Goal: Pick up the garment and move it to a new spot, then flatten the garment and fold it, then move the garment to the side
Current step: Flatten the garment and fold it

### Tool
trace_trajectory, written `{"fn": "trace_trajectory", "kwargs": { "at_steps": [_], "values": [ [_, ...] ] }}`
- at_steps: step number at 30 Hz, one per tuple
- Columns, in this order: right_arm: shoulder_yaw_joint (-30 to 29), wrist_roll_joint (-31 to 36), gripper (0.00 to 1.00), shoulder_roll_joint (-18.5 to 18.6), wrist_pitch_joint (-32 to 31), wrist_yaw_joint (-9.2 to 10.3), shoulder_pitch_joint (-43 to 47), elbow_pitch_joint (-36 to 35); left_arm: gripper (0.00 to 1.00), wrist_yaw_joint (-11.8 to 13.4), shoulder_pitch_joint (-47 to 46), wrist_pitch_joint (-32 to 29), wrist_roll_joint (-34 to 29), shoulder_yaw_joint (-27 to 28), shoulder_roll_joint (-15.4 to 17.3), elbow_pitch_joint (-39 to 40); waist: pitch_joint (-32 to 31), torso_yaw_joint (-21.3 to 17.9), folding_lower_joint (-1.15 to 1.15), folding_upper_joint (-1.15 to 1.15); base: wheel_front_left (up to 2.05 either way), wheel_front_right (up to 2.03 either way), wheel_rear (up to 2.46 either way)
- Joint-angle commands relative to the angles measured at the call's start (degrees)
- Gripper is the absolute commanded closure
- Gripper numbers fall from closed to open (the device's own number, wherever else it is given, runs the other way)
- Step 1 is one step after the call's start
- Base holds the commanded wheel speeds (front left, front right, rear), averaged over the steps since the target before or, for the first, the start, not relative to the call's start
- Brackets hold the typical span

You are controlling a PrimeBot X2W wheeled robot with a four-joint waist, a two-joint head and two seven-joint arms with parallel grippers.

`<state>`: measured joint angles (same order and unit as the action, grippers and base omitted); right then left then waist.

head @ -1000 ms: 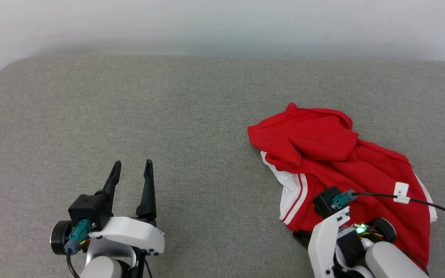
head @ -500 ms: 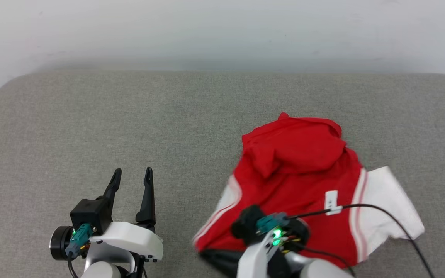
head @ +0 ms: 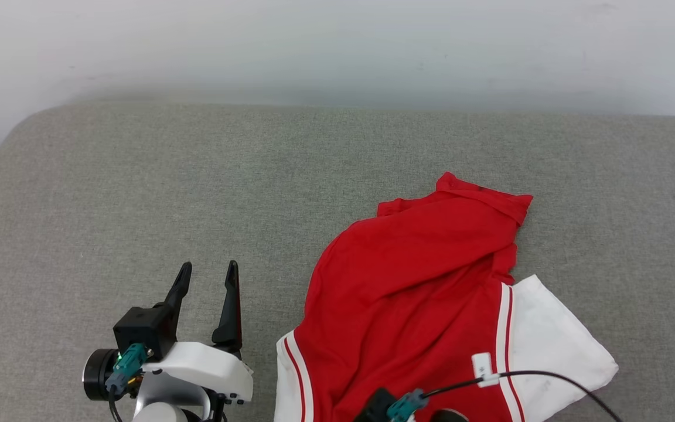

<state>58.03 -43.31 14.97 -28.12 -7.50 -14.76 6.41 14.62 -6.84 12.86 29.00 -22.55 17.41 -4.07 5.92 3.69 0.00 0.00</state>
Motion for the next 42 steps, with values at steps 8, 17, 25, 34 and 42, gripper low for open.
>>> {"fn": "trace_trajectory", "kwargs": {
  "at_steps": [8,17,25,34,42],
  "values": [
    [-7.4,5.0,0.0,-1.0,13.7,0.02,2.3,-3.6,0.0,0.3,1.0,0.6,0.7,0.4,-0.1,-1.0,-0.7,-0.7,0.0,0.0,0.0,0.0,0.0],
    [-22.8,14.4,0.0,-3.8,23.8,0.02,7.8,-8.7,0.0,1.0,2.0,0.2,1.2,1.4,1.3,-0.8,-2.2,-2.4,0.0,0.0,0.0,0.0,0.0],
    [-39.5,22.4,0.0,-8.3,24.9,0.02,13.6,-9.1,0.0,2.1,3.2,-0.6,1.3,1.8,2.2,0.7,-3.9,-3.8,0.0,0.0,0.0,0.0,0.0],
    [-56.6,29.0,0.0,-10.8,24.6,0.03,17.8,-13.4,0.0,3.0,4.4,-1.7,1.6,2.1,3.3,2.1,-4.5,-4.3,0.0,0.0,0.0,0.0,0.0],
    [-62.4,32.0,0.0,-11.8,22.1,0.02,21.0,-18.3,0.0,1.0,5.9,-12.7,5.4,1.3,7.7,3.6,-5.8,-4.3,0.0,0.0,0.0,0.0,0.0]
  ]
}}
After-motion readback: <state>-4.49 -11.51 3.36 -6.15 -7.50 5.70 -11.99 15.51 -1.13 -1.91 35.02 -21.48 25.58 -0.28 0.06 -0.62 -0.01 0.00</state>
